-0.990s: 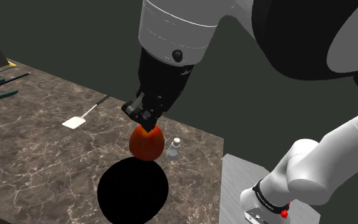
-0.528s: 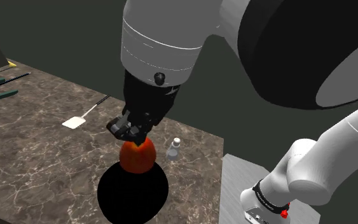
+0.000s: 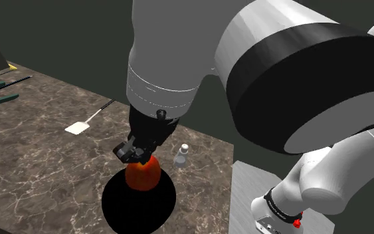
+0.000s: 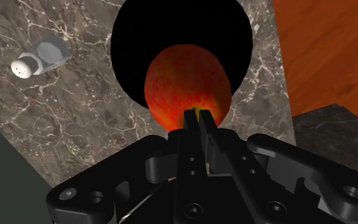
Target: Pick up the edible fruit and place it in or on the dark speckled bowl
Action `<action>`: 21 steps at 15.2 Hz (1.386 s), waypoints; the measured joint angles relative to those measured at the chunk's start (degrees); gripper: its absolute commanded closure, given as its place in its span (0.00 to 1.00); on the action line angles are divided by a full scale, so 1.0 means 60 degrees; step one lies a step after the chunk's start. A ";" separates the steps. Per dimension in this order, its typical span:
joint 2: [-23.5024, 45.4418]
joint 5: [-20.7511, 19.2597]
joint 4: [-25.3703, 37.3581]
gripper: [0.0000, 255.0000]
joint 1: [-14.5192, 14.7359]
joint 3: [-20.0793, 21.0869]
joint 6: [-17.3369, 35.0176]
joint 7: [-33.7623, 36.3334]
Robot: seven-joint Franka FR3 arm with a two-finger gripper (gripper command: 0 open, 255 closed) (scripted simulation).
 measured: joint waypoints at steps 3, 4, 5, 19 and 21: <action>-0.0014 0.0005 -0.0400 1.00 0.0007 0.0006 0.0388 0.0030; 0.0020 -0.0022 -0.0492 1.00 0.0010 0.0020 0.0504 0.0059; 0.0007 -0.0014 -0.0630 1.00 0.0013 0.0020 0.0632 0.0067; 0.0155 -0.0150 -0.1632 1.00 0.0028 0.0079 0.1736 0.0244; 0.0155 -0.0150 -0.1634 0.00 0.0027 0.0079 0.1738 0.0244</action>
